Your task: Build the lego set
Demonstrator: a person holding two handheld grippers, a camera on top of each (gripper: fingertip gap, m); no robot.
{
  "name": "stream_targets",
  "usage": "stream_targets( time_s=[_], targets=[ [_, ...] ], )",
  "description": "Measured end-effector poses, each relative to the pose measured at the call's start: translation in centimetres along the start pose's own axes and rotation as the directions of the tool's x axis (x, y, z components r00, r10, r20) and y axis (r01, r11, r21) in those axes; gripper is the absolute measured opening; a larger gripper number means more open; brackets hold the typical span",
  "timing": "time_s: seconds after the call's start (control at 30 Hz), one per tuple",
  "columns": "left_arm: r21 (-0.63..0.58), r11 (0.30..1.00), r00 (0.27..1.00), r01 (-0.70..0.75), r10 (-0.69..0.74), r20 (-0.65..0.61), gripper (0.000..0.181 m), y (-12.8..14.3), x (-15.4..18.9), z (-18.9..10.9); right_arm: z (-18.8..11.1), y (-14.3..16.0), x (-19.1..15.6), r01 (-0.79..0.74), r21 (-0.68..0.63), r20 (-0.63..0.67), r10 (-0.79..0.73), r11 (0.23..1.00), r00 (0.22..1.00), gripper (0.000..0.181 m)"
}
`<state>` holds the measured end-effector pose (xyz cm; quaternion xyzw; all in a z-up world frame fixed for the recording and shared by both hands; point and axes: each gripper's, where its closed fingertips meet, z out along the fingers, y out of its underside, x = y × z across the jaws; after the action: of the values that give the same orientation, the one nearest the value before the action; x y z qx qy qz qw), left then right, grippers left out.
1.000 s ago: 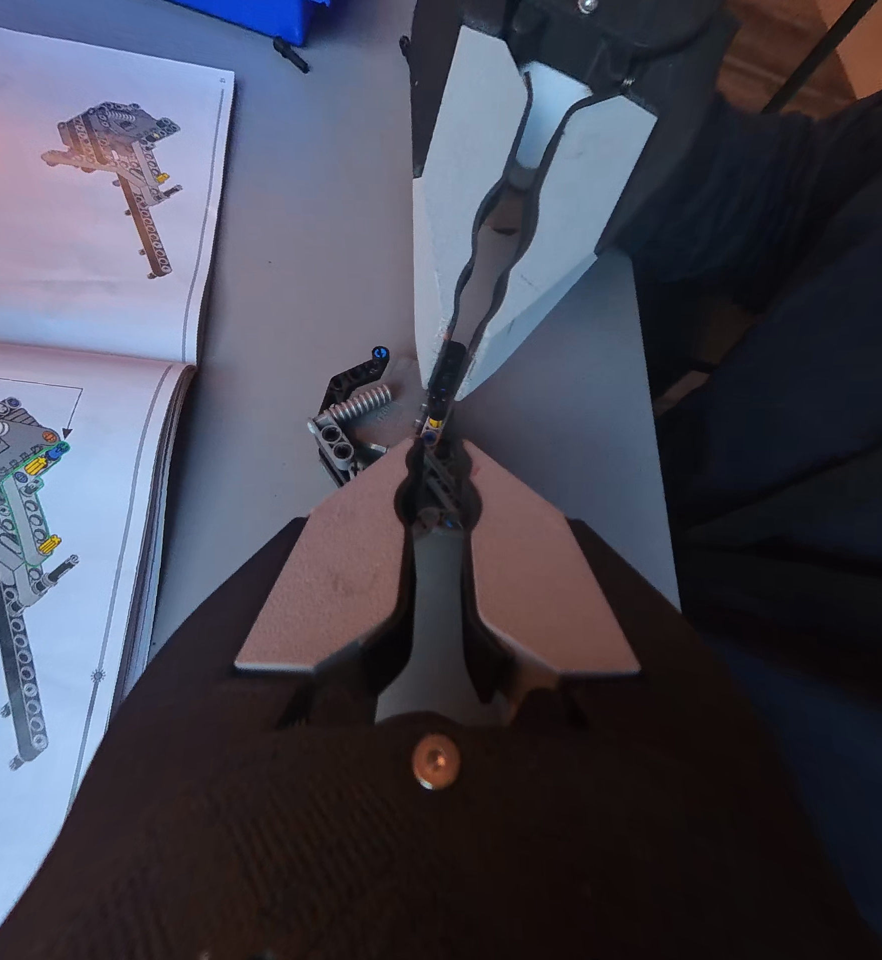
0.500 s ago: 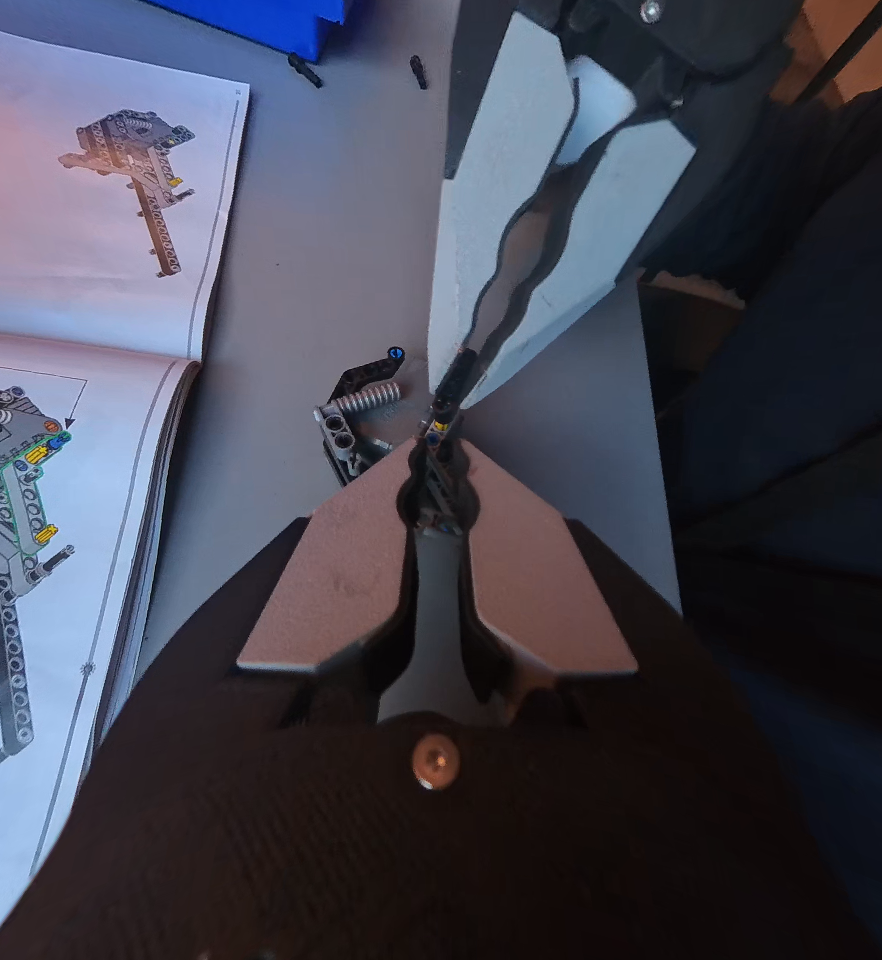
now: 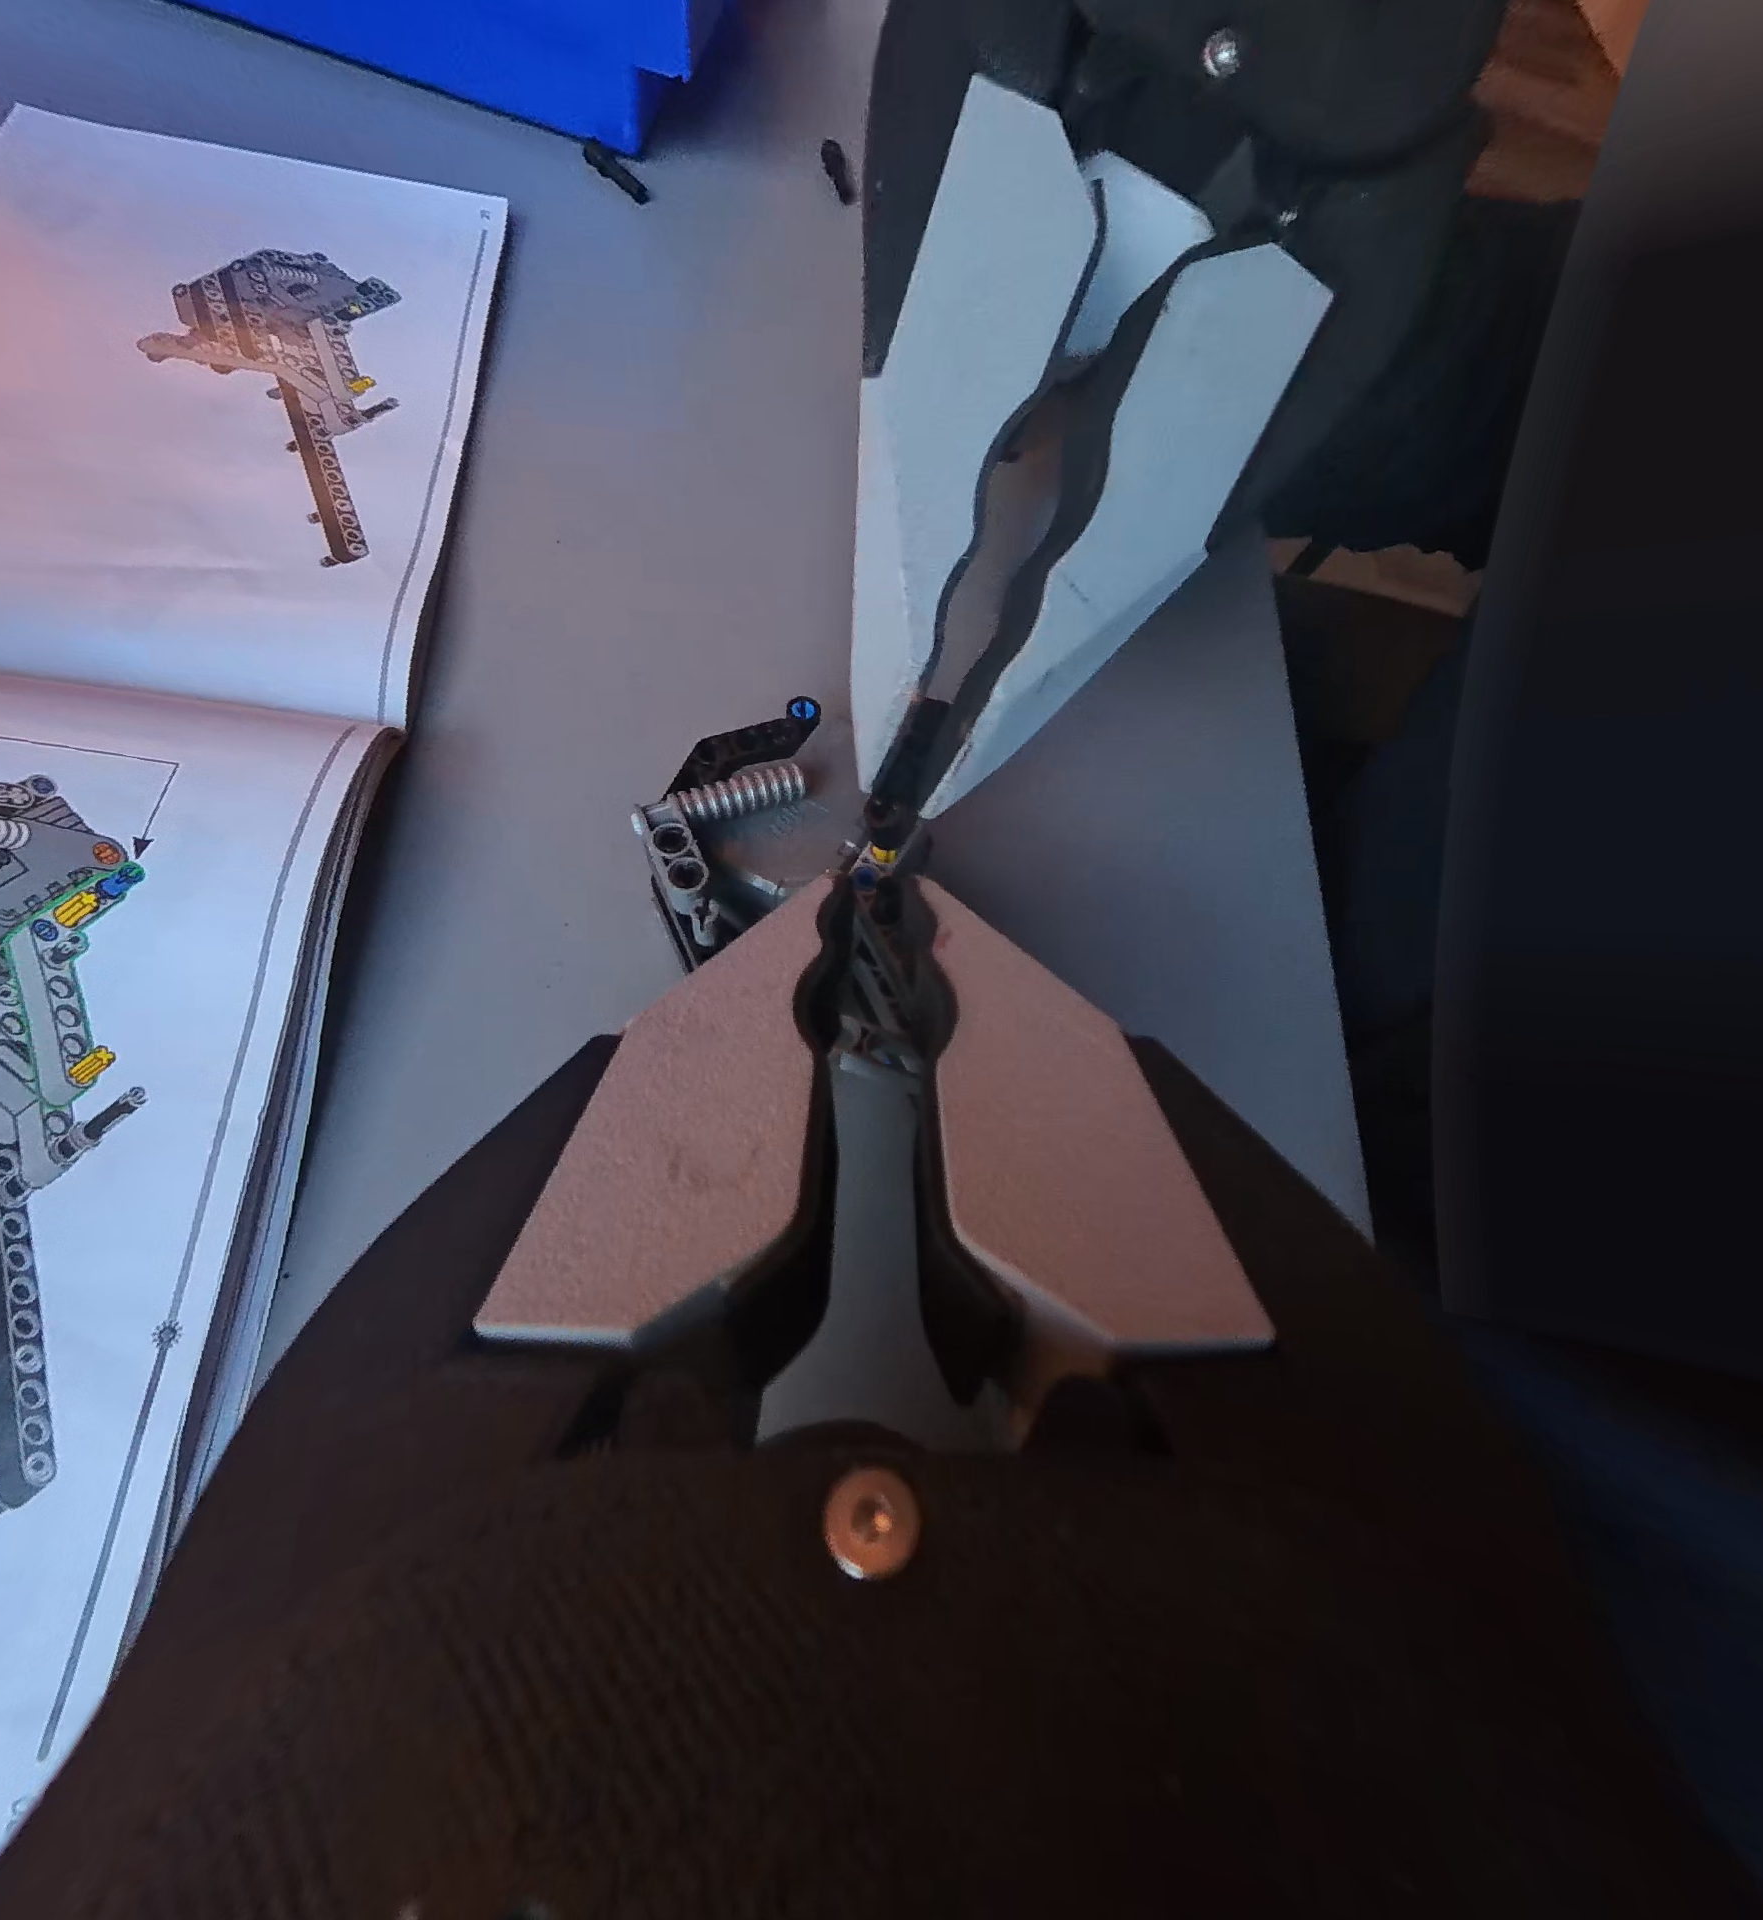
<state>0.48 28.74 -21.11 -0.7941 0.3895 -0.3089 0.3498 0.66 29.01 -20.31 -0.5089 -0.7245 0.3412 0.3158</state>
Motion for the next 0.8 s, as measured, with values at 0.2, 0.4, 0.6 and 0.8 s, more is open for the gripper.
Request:
stream_targets(
  time_s=[0.2, 0.4, 0.6, 0.8],
  targets=[
    [0.002, 1.0, 1.0, 0.009, -0.009, -0.001, 0.006, -0.01, -0.02, 0.01, 0.0, -0.02, 0.04, -0.089, 0.089, -0.005, 0.09, 0.992, 0.996, 0.004],
    [0.008, 1.0, 1.0, 0.01, -0.01, 0.001, 0.007, -0.06, -0.04, 0.07, -0.15, -0.1, 0.13, -0.314, 0.143, 0.149, 0.294, 0.938, 0.944, 0.004],
    [0.023, 0.999, 1.0, 0.024, -0.024, 0.018, 0.007, -0.18, -0.25, 0.15, -0.24, -0.04, 0.48, -0.333, 0.129, 0.091, 0.323, 0.934, 0.942, 0.004],
    [0.031, 0.999, 0.999, 0.03, -0.031, 0.034, 0.006, -0.24, -0.29, 0.19, -0.27, -0.04, 0.5, -0.177, 0.097, -0.105, 0.186, 0.979, 0.977, 0.004]
  ],
)
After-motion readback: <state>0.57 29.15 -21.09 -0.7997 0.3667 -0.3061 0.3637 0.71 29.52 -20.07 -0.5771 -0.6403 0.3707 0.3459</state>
